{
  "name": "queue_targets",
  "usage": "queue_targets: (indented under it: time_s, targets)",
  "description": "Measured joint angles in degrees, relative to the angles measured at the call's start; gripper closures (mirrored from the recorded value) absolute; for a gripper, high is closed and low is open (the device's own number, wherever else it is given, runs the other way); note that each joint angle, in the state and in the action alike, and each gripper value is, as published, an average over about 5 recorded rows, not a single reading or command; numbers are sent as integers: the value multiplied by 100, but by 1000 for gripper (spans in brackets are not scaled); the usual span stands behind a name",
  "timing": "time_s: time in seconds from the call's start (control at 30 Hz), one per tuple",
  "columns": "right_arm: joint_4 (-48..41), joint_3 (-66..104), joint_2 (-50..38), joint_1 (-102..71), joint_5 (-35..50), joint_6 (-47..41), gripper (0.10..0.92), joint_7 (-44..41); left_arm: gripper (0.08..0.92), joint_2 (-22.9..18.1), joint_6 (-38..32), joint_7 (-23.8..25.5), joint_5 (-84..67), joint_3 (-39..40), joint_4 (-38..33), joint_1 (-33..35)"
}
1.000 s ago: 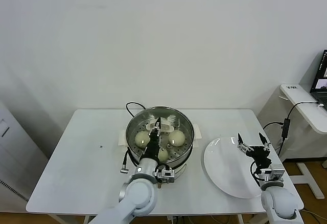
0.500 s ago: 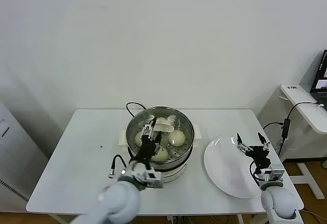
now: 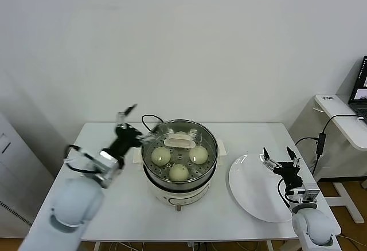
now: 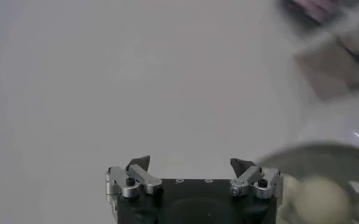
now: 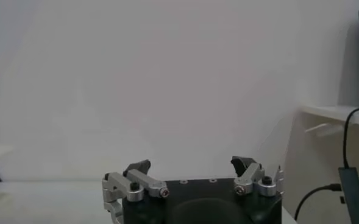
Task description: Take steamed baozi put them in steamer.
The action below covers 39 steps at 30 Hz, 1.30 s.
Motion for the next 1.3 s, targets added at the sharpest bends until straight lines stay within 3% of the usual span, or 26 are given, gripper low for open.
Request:
queue_targets:
  time_s: [0.43, 0.73, 1.3]
  targets:
    - [205, 48, -61, -229, 117, -230, 203, -56, 177, 9, -449, -479, -1473, -1291, 1210, 821]
    - [289, 13, -49, -349, 156, -387, 203, 14, 177, -47, -648, -503, -1576, -1482, 1802, 1067]
    - [280, 8, 54, -381, 78, -537, 203, 113, 177, -143, -646, -500, -1764, -1592, 2066, 1232]
